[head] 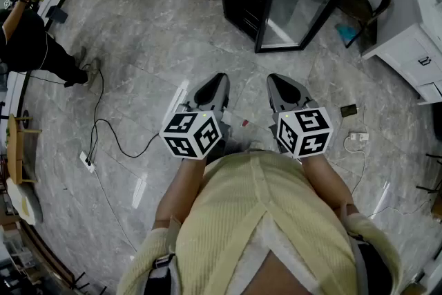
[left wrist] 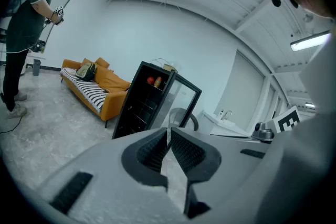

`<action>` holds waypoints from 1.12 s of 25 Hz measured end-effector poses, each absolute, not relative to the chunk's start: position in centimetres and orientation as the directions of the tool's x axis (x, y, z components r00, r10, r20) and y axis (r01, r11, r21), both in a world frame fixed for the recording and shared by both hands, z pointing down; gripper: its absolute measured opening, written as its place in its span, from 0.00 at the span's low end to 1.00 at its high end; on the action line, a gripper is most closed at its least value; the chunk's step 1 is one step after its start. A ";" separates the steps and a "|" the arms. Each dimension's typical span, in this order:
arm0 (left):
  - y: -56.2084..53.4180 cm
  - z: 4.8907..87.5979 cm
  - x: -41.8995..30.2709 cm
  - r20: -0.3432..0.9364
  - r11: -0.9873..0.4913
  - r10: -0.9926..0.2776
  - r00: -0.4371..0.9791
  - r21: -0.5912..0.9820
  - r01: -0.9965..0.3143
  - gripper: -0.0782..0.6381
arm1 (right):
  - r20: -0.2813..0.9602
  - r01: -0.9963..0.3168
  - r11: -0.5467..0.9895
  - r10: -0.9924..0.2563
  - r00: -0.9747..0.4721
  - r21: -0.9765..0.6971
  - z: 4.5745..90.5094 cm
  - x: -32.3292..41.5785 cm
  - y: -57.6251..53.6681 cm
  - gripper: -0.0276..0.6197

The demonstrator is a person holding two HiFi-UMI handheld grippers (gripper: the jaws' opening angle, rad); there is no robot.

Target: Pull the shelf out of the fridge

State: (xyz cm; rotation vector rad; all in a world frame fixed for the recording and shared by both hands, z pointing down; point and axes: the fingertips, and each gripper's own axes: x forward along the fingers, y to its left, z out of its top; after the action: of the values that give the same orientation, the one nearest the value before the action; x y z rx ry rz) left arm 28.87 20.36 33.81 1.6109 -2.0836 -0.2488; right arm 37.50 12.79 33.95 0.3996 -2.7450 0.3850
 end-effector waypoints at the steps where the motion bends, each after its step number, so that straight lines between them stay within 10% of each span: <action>1: 20.2 33.9 29.1 0.269 0.288 -0.946 -0.183 0.431 -0.855 0.17 | 0.365 -0.317 0.925 -0.226 -0.903 -0.211 34.0 37.7 12.6 0.09; 28: 20.5 36.7 19.6 0.326 0.261 -0.939 -0.110 0.465 -0.846 0.17 | 0.399 -0.427 0.871 -0.311 -0.863 -0.244 36.2 28.8 12.3 0.09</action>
State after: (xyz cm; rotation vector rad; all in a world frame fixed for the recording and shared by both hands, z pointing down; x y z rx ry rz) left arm 19.61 20.54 36.66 1.6106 -1.9800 -0.2173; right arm 28.77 12.30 36.25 0.5488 -2.6924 0.4653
